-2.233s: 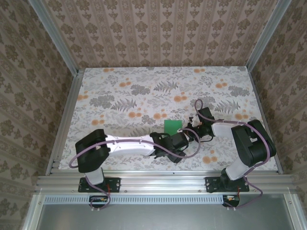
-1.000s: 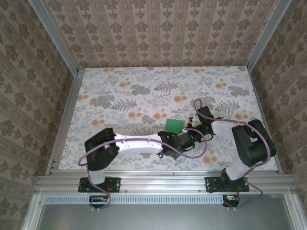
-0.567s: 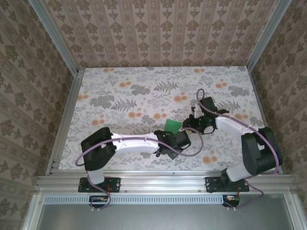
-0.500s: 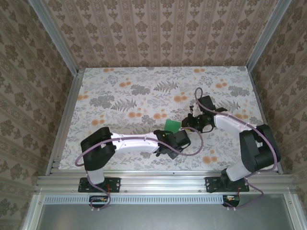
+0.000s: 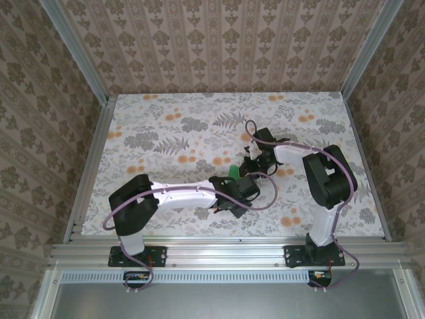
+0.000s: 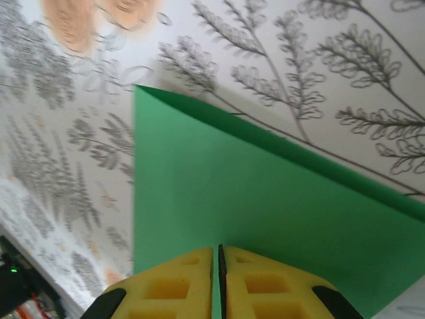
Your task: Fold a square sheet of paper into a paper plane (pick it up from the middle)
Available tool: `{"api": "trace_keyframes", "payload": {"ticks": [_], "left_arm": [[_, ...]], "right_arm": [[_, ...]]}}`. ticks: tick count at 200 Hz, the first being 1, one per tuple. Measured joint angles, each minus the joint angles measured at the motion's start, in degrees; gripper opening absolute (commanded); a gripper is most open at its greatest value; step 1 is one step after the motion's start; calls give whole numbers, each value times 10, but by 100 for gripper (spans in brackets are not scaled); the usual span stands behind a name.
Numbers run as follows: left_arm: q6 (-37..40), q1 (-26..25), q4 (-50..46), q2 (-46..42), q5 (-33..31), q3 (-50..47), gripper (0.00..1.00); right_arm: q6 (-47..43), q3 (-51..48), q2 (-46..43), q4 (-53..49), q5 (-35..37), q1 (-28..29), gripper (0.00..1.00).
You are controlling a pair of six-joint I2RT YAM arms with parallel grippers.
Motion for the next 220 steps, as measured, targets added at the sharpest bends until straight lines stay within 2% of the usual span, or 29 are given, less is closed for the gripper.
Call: {"api": "trace_keyframes", "payload": {"ticks": [72, 159, 220], "left_arm": [[0, 49, 21, -7, 61, -16, 0], [4, 124, 36, -18, 115, -42, 0], [20, 141, 38, -17, 151, -41, 0]], "right_arm": [[-68, 24, 21, -39, 21, 14, 13], [-85, 38, 27, -59, 29, 17, 13], [-85, 43, 30, -65, 29, 17, 13]]}}
